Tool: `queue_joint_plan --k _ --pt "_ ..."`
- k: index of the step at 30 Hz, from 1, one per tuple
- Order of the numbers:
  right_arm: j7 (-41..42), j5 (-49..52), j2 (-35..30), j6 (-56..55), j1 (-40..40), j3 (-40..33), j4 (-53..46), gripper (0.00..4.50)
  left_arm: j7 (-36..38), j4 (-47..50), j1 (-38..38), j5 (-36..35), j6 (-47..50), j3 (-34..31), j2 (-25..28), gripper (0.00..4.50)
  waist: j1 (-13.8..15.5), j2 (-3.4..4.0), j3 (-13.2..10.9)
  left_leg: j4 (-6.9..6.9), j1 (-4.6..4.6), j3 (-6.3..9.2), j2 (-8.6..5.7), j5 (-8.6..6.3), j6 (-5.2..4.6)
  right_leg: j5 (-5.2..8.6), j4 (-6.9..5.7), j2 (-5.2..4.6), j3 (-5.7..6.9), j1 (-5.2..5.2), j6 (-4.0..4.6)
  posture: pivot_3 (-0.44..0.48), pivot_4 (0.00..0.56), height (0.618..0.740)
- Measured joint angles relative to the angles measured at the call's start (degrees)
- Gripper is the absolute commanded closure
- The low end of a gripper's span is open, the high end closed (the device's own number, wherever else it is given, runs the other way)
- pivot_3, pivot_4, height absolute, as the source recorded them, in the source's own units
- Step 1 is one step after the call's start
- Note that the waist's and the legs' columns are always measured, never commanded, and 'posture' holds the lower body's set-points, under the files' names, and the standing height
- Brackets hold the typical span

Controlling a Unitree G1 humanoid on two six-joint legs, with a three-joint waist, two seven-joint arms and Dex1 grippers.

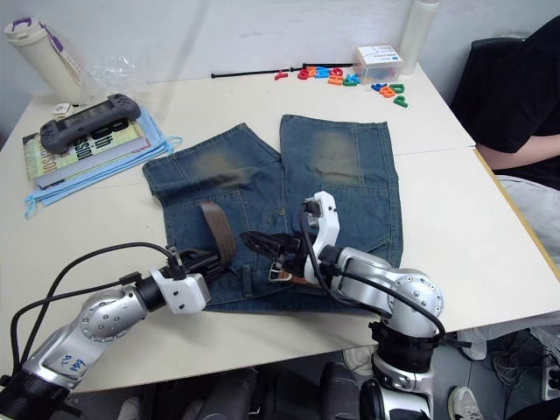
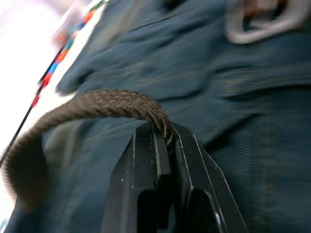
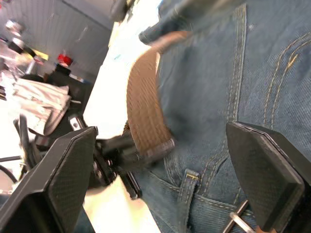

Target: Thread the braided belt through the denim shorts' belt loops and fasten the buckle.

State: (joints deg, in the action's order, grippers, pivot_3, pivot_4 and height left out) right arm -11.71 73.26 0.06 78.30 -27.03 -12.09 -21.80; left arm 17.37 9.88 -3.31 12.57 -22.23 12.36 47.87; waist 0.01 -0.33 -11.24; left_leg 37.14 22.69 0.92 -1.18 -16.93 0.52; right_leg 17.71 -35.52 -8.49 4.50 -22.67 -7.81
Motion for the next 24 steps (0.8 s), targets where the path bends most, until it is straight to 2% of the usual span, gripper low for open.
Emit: queue_joint_plan --k 5,15,24 --pt "-1.5 -4.6 -0.4 -1.5 -1.3 6.2 0.1 0.00 3.8 -3.2 -2.8 5.1 -6.3 0.4 0.6 4.40 -0.2 0.00 0.0 -0.03 -0.06 0.02 0.04 -0.05 -0.08 0.00 -0.16 -0.01 -0.15 -0.13 0.00 0.000 0.150 0.714" --pt "-2.4 -12.5 -0.5 -3.5 -2.5 10.7 1.7 0.00 8.7 -7.0 -9.0 12.6 -11.5 3.1 2.4 4.40 -0.2 0.05 0.0 -0.05 -0.32 0.00 0.07 -0.08 -0.22 0.00 -0.42 -0.01 -0.29 -0.11 0.00 0.000 0.150 0.714" --pt "-3.9 -21.1 0.7 -3.1 -5.0 15.2 3.7 0.00 10.0 -8.1 -10.5 13.2 -12.1 3.4 1.9 4.40 -0.1 0.06 0.0 -0.01 -0.40 0.07 0.05 -0.04 -0.25 -0.01 -0.48 -0.02 -0.42 -0.11 0.02 0.000 0.150 0.714"
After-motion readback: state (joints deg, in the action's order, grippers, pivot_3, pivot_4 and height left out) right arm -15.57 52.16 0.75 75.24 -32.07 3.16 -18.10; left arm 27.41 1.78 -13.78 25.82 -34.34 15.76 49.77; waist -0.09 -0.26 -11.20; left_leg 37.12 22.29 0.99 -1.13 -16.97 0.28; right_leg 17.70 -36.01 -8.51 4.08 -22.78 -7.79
